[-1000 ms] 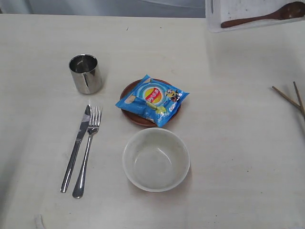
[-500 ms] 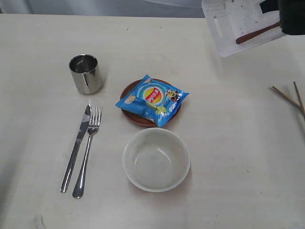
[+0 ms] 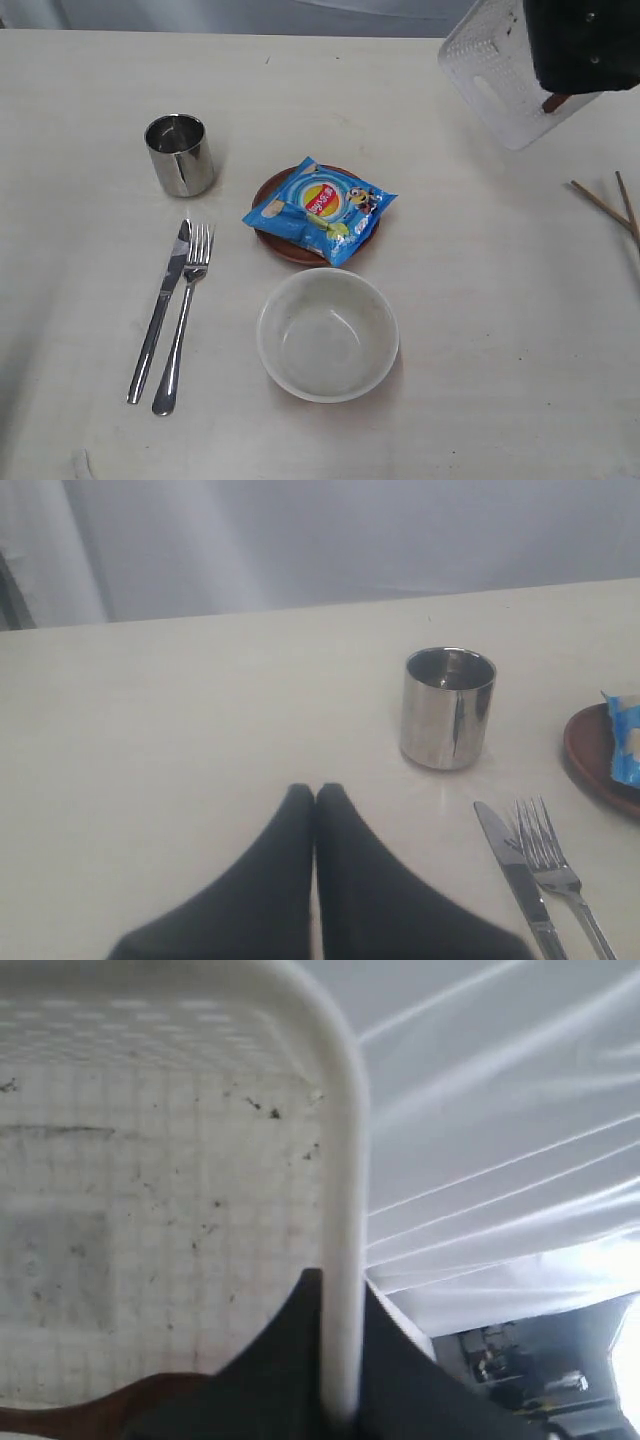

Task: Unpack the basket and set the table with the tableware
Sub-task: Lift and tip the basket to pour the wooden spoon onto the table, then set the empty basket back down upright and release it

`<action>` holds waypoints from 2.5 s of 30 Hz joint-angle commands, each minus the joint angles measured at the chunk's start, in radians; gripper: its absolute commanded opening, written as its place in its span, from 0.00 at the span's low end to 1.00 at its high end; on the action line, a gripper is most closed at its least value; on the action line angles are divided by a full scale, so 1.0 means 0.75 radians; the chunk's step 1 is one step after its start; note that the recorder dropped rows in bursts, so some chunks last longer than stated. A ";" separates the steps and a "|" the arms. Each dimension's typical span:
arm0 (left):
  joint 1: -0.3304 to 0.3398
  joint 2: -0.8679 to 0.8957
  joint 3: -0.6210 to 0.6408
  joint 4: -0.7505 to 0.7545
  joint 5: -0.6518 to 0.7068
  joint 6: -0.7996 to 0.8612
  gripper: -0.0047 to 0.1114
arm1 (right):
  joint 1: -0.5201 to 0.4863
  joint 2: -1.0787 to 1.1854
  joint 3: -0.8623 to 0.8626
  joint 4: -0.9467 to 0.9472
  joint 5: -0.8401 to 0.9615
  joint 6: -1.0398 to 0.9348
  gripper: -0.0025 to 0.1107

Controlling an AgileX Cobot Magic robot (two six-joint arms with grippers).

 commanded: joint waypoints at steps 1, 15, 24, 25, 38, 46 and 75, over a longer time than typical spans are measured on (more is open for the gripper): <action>-0.008 -0.003 0.003 -0.003 -0.011 -0.006 0.04 | 0.055 0.049 0.001 -0.028 0.049 -0.235 0.02; -0.008 -0.003 0.003 -0.003 -0.011 -0.006 0.04 | 0.069 0.217 0.001 -0.028 0.075 -0.415 0.02; -0.008 -0.003 0.003 -0.003 -0.011 -0.006 0.04 | 0.069 0.217 -0.001 -0.028 0.051 -0.379 0.02; -0.008 -0.003 0.003 -0.003 -0.011 -0.006 0.04 | 0.069 0.217 -0.001 -0.028 0.048 -0.376 0.02; -0.008 -0.003 0.003 -0.003 -0.011 -0.006 0.04 | -0.072 0.217 -0.187 -0.028 0.089 -0.432 0.02; -0.008 -0.003 0.003 -0.003 -0.011 -0.006 0.04 | -0.074 0.217 -0.336 -0.028 -0.021 -0.402 0.02; -0.008 -0.003 0.003 -0.003 -0.011 -0.006 0.04 | -0.354 0.478 -0.607 2.082 -0.672 -0.738 0.02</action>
